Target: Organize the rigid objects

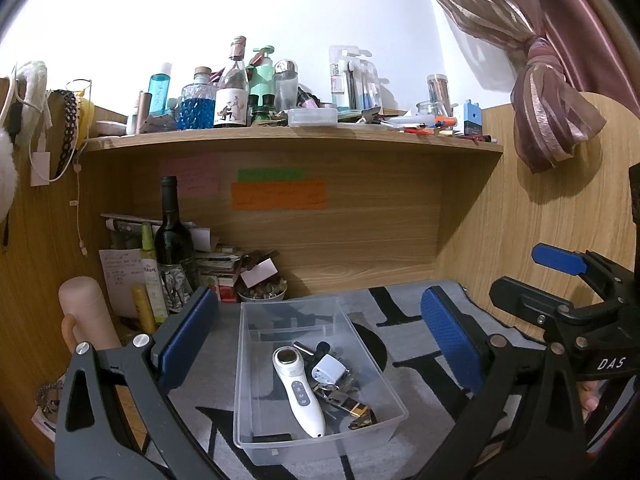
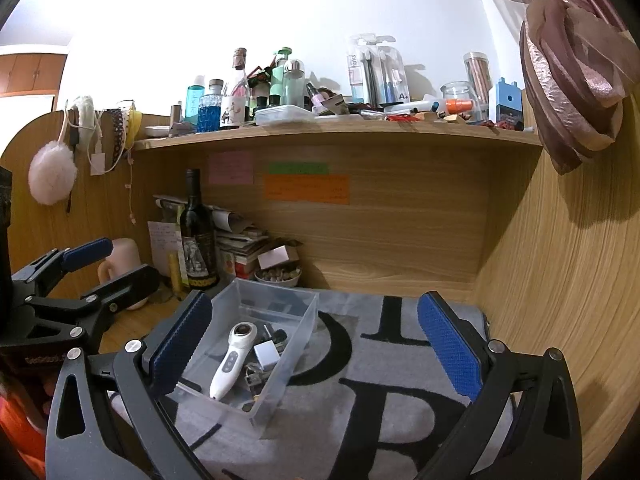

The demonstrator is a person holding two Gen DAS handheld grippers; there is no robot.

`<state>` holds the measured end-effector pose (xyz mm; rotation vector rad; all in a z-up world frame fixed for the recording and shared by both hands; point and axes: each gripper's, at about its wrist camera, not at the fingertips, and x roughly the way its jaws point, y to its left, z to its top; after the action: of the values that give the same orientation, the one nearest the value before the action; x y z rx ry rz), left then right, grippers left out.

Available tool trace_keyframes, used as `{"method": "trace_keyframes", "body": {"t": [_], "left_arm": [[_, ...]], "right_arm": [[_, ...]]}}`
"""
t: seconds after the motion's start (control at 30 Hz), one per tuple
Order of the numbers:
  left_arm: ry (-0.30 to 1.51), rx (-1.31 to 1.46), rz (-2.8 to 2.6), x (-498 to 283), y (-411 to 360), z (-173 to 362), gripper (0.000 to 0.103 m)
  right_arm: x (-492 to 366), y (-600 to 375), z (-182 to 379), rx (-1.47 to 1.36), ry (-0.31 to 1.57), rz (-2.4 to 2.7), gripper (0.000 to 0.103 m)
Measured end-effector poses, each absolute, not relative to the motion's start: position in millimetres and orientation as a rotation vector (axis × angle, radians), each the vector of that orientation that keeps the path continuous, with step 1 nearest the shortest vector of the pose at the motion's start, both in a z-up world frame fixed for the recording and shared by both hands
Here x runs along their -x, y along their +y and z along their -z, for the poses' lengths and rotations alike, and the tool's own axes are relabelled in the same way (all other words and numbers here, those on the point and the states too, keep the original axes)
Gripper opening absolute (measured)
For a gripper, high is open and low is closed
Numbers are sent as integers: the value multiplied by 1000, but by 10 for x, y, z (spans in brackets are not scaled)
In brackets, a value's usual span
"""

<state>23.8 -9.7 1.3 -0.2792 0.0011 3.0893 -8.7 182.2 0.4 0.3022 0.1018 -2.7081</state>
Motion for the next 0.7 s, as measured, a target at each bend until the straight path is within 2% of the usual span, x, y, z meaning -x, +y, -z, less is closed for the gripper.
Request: {"method": "trace_keyframes", "body": {"t": [0.7], "left_arm": [[-9, 300, -3073, -148, -81, 8, 103]], "right_arm": [[209, 1939, 13, -321, 91, 2692, 103]]}}
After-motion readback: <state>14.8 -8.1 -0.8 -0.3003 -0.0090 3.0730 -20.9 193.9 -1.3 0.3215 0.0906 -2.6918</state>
